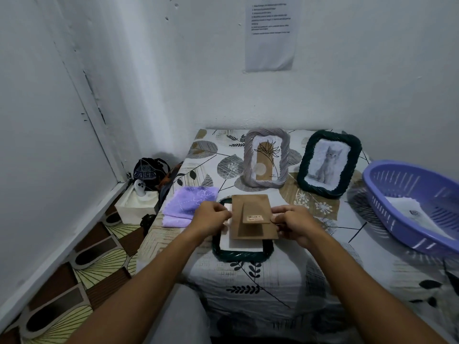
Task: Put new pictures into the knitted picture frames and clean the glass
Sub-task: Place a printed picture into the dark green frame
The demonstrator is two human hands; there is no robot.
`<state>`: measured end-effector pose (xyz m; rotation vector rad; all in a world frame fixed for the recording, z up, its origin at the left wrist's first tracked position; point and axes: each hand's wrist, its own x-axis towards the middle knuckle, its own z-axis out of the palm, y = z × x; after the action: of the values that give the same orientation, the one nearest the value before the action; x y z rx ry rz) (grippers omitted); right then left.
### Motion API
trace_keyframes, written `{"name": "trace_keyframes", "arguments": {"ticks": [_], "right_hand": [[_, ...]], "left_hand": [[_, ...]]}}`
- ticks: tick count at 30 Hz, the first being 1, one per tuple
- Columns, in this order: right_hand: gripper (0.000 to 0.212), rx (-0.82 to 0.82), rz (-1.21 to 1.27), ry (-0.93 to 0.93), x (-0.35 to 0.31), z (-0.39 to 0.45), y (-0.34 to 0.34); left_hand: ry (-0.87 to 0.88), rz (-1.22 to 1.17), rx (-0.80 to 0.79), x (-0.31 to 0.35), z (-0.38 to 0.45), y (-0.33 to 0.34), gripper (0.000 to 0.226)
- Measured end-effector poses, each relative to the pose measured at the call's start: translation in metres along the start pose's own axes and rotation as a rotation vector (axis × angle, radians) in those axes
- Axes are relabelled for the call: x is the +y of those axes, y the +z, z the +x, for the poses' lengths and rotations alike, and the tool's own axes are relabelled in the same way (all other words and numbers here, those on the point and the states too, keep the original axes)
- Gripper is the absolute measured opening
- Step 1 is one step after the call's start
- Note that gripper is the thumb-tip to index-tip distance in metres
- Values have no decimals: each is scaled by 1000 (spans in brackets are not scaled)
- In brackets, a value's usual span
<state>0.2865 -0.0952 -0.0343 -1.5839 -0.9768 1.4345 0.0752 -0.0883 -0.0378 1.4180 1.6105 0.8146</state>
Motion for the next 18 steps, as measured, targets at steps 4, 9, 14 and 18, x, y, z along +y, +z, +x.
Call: {"name": "trace_keyframes", "arguments": {"ticks": [4,9,14,18], "right_hand": [[26,53,-27,0,1,-6,-30],[27,147,-106,10,7,-7,-70],[26,185,-122,16,13,-8,-85],[25,160,-155,27,13,-4,-88]], "left_hand": [[429,448,56,-1,-2,11,47],[609,739,-360,-4,-7,33,105],[625,882,-452,-8,-7,54,117],[596,957,-474,-8,-6,59,110]]}}
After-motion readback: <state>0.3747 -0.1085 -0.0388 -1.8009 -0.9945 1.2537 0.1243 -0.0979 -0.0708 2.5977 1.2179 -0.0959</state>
